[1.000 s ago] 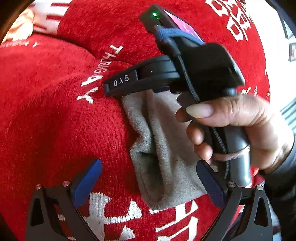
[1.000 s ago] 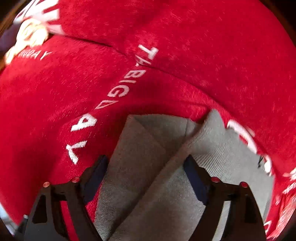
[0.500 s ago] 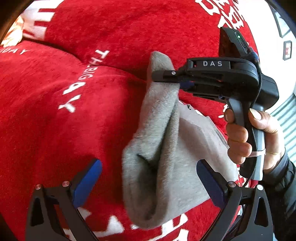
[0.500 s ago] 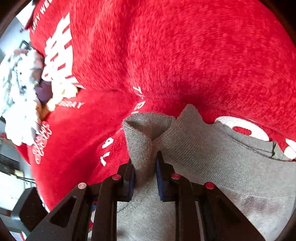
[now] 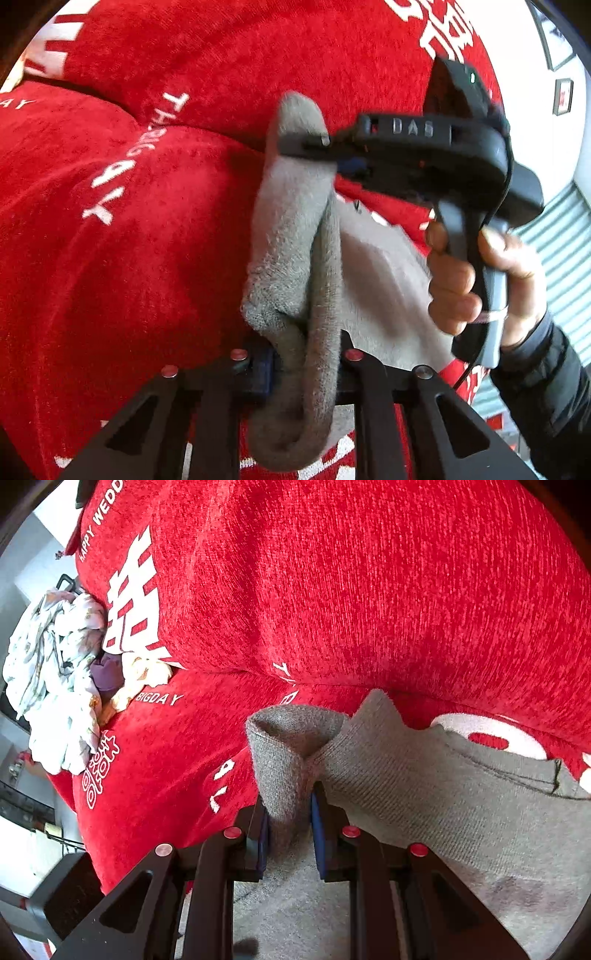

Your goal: Fold small clothes

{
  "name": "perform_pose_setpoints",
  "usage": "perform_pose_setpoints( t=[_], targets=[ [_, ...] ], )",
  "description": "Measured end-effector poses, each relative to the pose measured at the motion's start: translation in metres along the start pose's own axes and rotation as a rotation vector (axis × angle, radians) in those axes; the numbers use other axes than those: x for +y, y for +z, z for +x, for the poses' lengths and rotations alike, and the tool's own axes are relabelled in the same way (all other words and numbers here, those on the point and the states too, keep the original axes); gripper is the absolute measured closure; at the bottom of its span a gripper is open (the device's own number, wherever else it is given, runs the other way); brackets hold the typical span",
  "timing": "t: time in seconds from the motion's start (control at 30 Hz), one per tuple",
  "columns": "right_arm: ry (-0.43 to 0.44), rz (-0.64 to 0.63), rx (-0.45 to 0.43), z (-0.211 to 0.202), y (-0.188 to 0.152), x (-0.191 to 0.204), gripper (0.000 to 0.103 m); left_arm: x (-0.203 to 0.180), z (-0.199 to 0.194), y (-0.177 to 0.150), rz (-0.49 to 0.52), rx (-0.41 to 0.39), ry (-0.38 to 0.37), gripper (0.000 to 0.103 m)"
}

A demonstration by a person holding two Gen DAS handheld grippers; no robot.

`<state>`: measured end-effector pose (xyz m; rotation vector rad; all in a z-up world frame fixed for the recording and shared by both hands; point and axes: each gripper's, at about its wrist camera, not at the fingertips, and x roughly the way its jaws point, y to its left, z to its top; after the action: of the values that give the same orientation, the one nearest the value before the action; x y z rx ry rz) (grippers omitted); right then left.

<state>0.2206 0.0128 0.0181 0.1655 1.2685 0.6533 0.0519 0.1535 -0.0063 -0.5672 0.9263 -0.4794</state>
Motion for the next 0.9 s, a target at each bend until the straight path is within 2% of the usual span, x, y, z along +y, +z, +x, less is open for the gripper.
perform_pose_setpoints(
  t=[0.17,0.33,0.5,0.57,0.8,0.9],
  targets=[
    [-0.031,-0.005,0.01,0.004,0.001,0.002,0.082,-0.013,-0.009,-0.005,0.047,-0.036,0.067,0.086],
    [-0.051,0.007,-0.003,0.004,0.001,0.006,0.082,-0.023,-0.018,-0.01,0.061,-0.062,0.1,0.086],
    [-0.053,0.007,-0.018,-0.007,0.0,0.007,0.082,-0.044,-0.025,-0.025,0.14,-0.115,0.214,0.086],
    [-0.044,0.007,-0.031,-0.016,-0.001,0.004,0.082,-0.057,-0.024,-0.029,0.161,-0.123,0.238,0.087],
    [0.014,0.045,-0.074,-0.047,-0.007,-0.013,0.082,-0.073,-0.022,-0.028,0.123,-0.102,0.2,0.088],
    [0.039,0.069,-0.097,-0.06,-0.01,-0.023,0.082,-0.081,-0.02,-0.027,0.128,-0.096,0.219,0.088]
  ],
)
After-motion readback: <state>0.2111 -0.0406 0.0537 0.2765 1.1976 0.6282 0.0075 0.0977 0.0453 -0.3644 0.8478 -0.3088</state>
